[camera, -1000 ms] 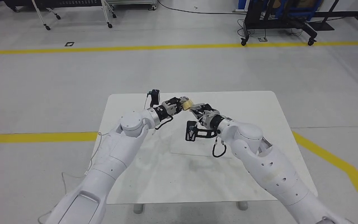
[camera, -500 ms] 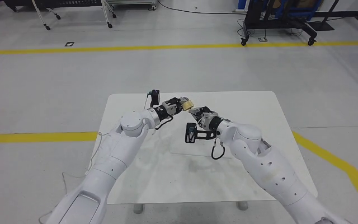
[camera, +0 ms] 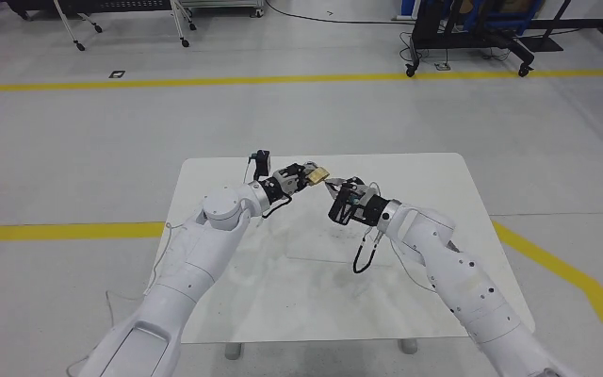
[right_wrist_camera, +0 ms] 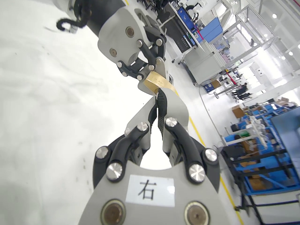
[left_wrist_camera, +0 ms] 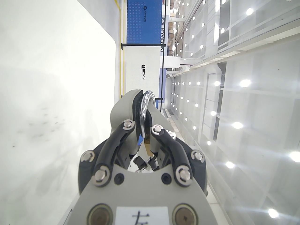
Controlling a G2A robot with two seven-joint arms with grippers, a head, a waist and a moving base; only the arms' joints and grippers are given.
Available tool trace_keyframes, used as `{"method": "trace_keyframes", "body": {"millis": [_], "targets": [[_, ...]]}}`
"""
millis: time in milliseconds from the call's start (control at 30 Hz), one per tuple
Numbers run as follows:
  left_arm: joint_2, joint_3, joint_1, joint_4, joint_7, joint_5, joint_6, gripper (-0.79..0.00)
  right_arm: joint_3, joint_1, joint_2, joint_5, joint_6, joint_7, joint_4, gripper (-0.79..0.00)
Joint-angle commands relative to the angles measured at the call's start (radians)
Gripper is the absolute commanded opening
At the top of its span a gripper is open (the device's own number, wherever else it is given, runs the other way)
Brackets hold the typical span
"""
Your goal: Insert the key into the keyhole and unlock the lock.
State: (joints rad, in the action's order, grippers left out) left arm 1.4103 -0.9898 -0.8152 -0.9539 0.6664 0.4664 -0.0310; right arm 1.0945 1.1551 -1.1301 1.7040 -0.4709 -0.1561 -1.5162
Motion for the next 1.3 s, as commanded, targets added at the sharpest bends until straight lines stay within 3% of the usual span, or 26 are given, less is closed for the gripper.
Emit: {"method": "trace_keyframes", "body": {"millis": [0,333,500,567,600,767,1033,1267], "targets": [[0.0,-0.002,-0.001,-0.001,0.0,-0.003,-0.008,-0.785,0.002,-0.005,-0.002,-0.046,-0.012,-0.021,0.033,-0.785],[0.003,-0.005,-0.001,0.001,0.01,-0.015,-0.014,-0.785,-0.002,-0.02,-0.009,-0.094,-0.027,-0.059,0.083,-0.785],[0.005,-0.007,-0.002,0.002,0.014,-0.013,-0.015,-0.785,-0.014,-0.025,-0.005,-0.003,-0.026,-0.098,0.062,-0.785],[0.006,-0.01,-0.003,0.003,0.017,-0.004,-0.013,-0.785,-0.019,-0.023,-0.004,0.036,-0.006,-0.089,0.046,-0.72],[0.007,-0.011,-0.003,0.004,0.019,0.001,-0.011,-0.785,-0.02,-0.021,-0.003,0.056,0.005,-0.081,0.038,-0.613],[0.009,-0.016,-0.003,0.008,0.026,0.01,-0.01,-0.785,-0.014,0.001,0.002,0.152,0.053,-0.014,-0.023,-0.526],[0.011,-0.017,0.0,0.013,0.034,0.006,-0.003,-0.785,0.009,0.043,0.014,0.281,0.064,0.099,-0.117,-0.536],[0.012,-0.006,0.007,0.022,0.06,-0.024,0.02,-0.785,0.009,0.034,0.018,0.331,0.016,0.117,-0.133,-0.517]]}}
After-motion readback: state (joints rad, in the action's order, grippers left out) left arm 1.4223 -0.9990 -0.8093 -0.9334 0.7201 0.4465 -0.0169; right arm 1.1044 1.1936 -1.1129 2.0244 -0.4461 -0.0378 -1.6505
